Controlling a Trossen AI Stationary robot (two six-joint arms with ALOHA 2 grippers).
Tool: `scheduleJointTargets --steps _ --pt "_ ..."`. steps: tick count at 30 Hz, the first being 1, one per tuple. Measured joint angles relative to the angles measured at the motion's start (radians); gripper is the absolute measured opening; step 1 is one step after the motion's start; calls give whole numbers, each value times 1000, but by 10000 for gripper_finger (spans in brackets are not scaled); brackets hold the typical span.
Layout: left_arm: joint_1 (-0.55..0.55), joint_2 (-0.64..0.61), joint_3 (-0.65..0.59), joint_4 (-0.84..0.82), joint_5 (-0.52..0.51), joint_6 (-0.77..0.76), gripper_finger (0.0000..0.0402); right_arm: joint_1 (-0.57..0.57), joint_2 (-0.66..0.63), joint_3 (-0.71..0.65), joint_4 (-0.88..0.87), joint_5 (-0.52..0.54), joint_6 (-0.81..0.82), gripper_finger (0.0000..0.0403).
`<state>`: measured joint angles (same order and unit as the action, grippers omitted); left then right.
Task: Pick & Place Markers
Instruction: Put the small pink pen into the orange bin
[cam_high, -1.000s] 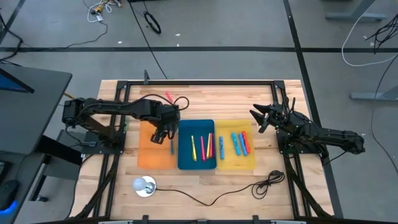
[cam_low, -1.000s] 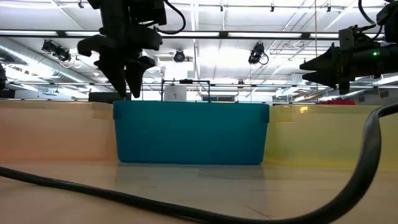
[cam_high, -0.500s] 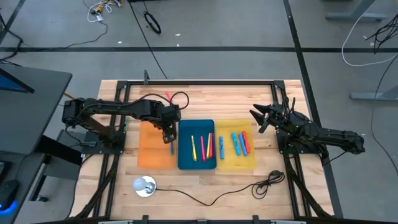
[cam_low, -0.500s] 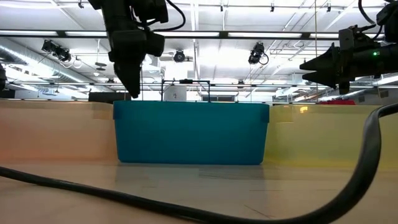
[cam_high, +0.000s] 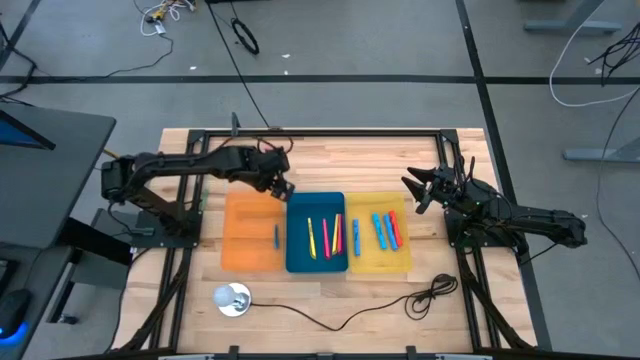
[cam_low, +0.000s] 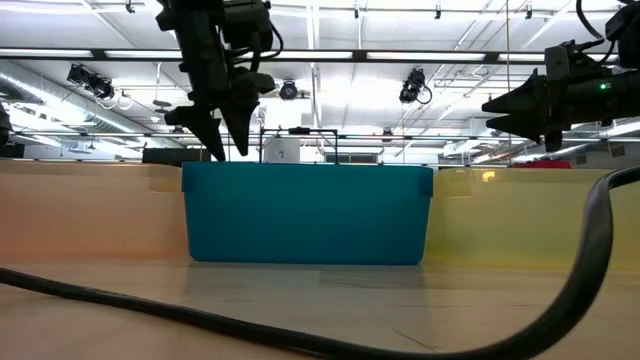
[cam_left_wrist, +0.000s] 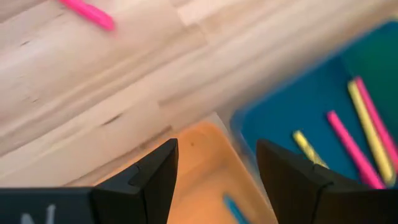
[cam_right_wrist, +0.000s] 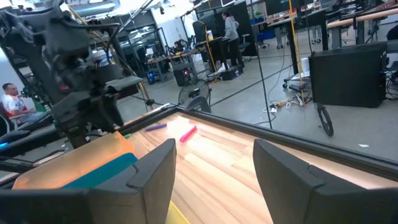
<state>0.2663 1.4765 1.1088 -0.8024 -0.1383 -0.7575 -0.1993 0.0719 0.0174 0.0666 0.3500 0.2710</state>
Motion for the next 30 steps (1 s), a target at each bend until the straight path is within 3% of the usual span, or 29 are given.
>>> scheduleJointTargets --steps 13,21,30 --pt "249 84 62 -12 0 -151 223 0 0 0 0 0 0 215" --pt "361 232 185 -19 -17 -228 223 0 0 0 0 0 0 215" --pt "438 442 365 -128 83 -380 223 0 0 0 0 0 0 215"
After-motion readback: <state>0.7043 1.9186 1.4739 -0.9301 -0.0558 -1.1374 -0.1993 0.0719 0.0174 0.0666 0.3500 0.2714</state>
